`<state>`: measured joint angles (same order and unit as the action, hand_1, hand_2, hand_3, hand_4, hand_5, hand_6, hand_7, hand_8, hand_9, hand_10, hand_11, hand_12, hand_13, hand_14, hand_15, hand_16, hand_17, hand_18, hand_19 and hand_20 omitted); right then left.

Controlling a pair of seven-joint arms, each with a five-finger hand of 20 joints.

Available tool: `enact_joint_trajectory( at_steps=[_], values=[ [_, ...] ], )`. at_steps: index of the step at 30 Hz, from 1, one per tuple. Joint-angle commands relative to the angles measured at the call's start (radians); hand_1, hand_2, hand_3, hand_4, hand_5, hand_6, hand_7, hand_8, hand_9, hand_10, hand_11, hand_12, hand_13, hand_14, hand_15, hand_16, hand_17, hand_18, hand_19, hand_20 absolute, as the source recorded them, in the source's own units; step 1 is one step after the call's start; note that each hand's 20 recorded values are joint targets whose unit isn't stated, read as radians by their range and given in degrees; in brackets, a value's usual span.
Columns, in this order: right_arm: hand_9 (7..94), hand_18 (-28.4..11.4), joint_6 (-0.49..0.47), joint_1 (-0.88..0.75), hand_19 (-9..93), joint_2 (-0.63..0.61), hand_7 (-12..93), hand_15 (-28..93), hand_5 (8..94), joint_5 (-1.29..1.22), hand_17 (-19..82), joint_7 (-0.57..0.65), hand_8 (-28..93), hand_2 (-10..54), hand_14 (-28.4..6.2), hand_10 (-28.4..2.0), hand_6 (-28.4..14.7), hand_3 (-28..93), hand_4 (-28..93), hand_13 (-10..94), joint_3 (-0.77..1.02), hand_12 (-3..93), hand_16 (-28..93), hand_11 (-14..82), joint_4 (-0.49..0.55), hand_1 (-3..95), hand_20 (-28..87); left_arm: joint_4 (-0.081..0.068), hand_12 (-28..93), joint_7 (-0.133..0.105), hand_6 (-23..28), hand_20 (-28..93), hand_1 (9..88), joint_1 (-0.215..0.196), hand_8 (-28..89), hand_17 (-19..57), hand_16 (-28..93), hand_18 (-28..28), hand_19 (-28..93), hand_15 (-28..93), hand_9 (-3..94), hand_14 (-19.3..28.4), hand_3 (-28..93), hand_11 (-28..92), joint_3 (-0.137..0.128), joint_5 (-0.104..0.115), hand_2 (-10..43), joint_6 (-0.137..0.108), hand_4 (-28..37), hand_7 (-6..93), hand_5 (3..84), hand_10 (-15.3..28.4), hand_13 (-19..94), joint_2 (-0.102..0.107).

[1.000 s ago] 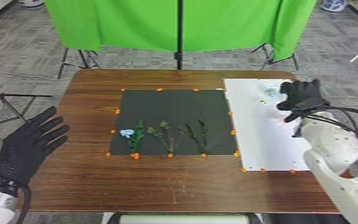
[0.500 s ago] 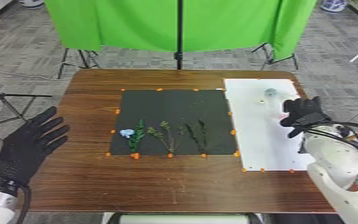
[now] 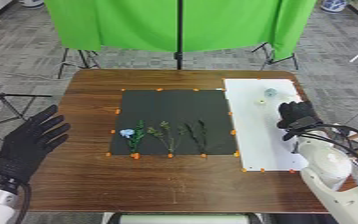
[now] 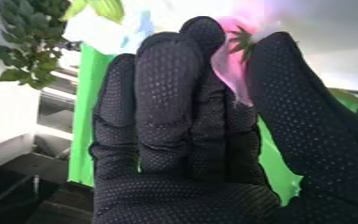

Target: Arrange flowers

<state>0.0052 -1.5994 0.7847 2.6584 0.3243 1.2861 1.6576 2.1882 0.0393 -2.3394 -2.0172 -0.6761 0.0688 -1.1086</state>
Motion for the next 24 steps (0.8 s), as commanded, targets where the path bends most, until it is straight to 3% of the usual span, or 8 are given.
enact_joint_trajectory(
  at_steps=[1,8,15,20,24],
  values=[
    [87.0,-15.1,0.065,0.047,73,0.020,58,51,67.7,-0.002,27,-0.031,-10,-9.5,1.0,-1.0,4.0,87,-28,79,-0.016,47.5,38,21.3,0.082,45.6,39,-0.003,15,0.009,2.1,7,24.1,-0.012,-12,-11.4,-2,19.0,41,34,22.4,13.2,70,23,-0.009,0.000,-1.7,0.004,-28.2,21.4,26.8,10.4,17,0.002],
    [87.2,-15.0,0.132,0.316,73,0.133,58,50,67.8,-0.026,27,-0.134,-9,-9.5,1.2,-1.2,3.6,88,-28,79,-0.237,48.2,39,20.1,0.065,45.1,39,0.000,15,0.015,2.1,7,24.0,-0.016,-12,-11.4,-2,19.0,41,34,22.4,13.2,70,23,-0.015,0.001,-1.8,0.001,-28.3,21.4,26.8,10.5,17,0.005],
    [87.2,-15.0,0.133,0.554,73,0.337,58,50,67.5,-0.020,27,-0.230,-9,-9.5,1.0,-1.2,3.8,87,-28,79,-0.468,48.4,39,20.0,-0.079,45.1,39,-0.002,15,0.026,2.1,7,24.0,-0.002,-12,-11.4,-2,19.0,41,34,22.2,13.2,70,23,-0.003,0.000,-1.8,-0.007,-28.3,21.3,26.8,10.4,17,0.013],
    [87.2,-15.1,0.128,0.621,73,0.455,58,50,67.3,0.015,27,-0.274,-9,-9.5,1.2,-1.1,3.9,87,-28,79,-0.557,48.5,39,19.9,-0.180,45.4,39,-0.003,16,0.021,2.1,7,24.1,0.008,-12,-11.4,-2,19.0,41,34,21.7,13.1,70,23,0.003,0.000,-1.8,-0.020,-28.3,21.3,26.7,10.3,17,0.023],
    [87.3,-15.0,0.096,0.625,73,0.538,58,50,67.3,0.079,27,-0.306,-10,-9.5,1.2,-0.9,4.1,86,-28,79,-0.577,48.3,39,19.8,-0.244,45.6,39,-0.001,16,0.022,2.0,7,24.1,0.010,-12,-11.4,-2,19.0,41,34,21.5,13.1,70,23,0.003,-0.005,-1.8,-0.020,-28.3,21.4,26.7,10.2,17,0.016]
  ],
)
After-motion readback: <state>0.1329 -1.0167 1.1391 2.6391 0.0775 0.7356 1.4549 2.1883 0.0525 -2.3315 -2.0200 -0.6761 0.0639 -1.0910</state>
